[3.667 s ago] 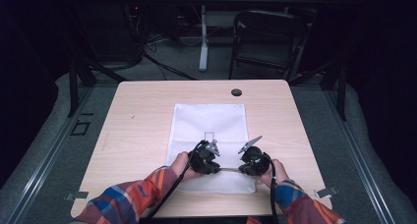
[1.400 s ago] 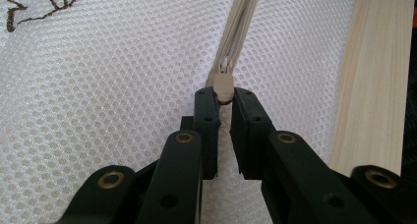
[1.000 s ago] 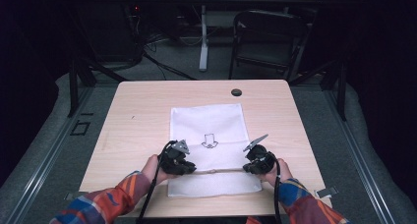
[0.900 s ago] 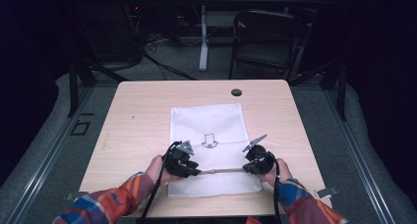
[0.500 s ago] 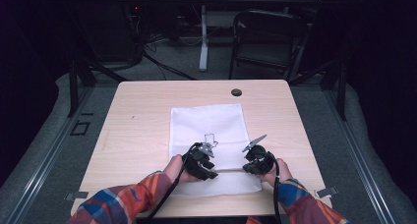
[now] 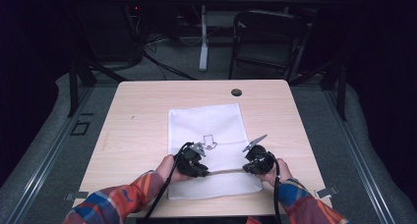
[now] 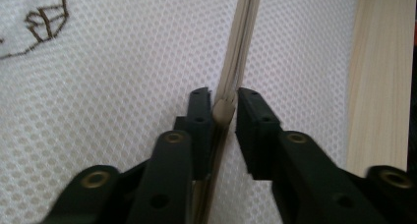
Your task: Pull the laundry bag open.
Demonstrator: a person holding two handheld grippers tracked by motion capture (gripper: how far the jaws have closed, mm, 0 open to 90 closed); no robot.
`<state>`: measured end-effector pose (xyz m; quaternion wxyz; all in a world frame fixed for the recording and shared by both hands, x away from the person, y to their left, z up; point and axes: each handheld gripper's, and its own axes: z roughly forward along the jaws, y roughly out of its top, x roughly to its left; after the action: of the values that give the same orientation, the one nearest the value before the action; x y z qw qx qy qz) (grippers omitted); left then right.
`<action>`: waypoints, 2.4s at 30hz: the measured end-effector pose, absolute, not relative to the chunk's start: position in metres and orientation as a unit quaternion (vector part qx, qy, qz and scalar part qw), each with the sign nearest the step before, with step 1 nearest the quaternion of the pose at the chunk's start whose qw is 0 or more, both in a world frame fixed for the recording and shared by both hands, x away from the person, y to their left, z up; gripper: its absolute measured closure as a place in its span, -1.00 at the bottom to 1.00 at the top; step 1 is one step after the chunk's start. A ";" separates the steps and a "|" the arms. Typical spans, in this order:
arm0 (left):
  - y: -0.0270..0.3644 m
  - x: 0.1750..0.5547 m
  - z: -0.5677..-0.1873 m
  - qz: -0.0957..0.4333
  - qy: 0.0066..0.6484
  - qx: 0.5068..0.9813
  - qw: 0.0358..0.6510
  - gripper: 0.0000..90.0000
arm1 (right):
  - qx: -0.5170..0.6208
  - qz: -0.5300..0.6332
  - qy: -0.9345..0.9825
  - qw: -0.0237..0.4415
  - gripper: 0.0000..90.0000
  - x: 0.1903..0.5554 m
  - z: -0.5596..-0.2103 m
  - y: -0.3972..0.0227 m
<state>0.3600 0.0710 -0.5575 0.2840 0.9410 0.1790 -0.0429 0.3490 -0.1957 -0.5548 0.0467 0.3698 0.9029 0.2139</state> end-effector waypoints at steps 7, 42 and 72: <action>0.062 0.354 -0.558 -0.014 0.145 0.953 0.267 0.63 | 0.372 0.217 0.901 0.046 1.00 0.349 -0.555 -0.195; 0.077 0.356 -0.555 -0.031 0.170 0.943 0.286 0.83 | 0.367 0.214 0.904 0.039 1.00 0.345 -0.555 -0.194; 0.103 0.355 -0.549 -0.032 0.193 0.936 0.292 0.82 | 0.359 0.208 0.909 0.041 1.00 0.344 -0.554 -0.193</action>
<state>0.3554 0.1025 -0.5495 0.2925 0.9361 0.1929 -0.0320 0.3441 -0.1926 -0.5542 0.0411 0.3587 0.9090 0.2084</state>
